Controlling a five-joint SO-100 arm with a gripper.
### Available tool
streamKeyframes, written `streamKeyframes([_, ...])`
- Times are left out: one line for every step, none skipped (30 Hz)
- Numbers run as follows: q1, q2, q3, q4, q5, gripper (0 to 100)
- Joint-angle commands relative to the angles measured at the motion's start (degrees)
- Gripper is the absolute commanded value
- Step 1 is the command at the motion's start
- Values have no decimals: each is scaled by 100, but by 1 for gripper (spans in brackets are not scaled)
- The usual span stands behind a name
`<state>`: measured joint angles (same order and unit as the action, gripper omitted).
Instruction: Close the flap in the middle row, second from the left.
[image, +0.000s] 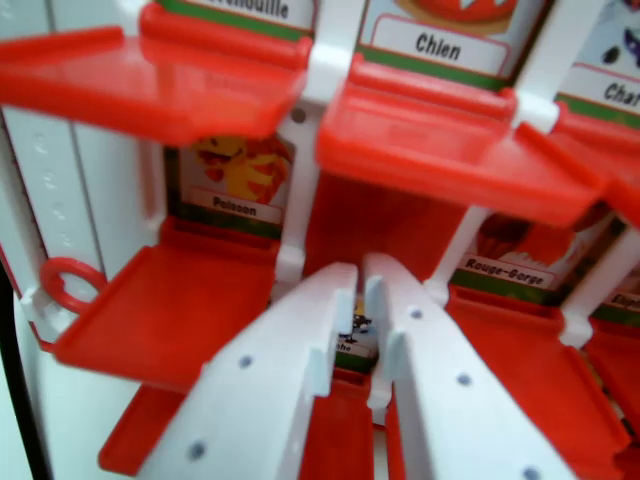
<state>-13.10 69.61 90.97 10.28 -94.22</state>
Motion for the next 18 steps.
streamKeyframes([18,141,-686,-18,-18,0])
streamKeyframes([26,123,-703,-18,-18,0])
streamKeyframes([26,123,-703,-9,-18,0])
streamKeyframes([26,141,-703,0,-18,0])
streamKeyframes([26,158,-694,18,-18,0])
streamKeyframes([26,176,-686,18,-26,0])
streamKeyframes([26,202,-686,26,-18,0])
streamKeyframes([26,237,-686,53,-18,0])
streamKeyframes([35,281,-668,79,-26,0])
streamKeyframes([44,343,-624,79,-26,0])
streamKeyframes([53,422,-571,79,-44,0])
streamKeyframes([62,527,-492,79,-53,0])
streamKeyframes([70,677,-378,97,-62,0])
streamKeyframes([79,844,-255,114,-53,0])
streamKeyframes([88,1037,-123,167,-44,0])
streamKeyframes([97,1266,53,202,-35,0])
streamKeyframes([114,1529,264,220,-35,0])
streamKeyframes([123,1802,466,246,-26,0])
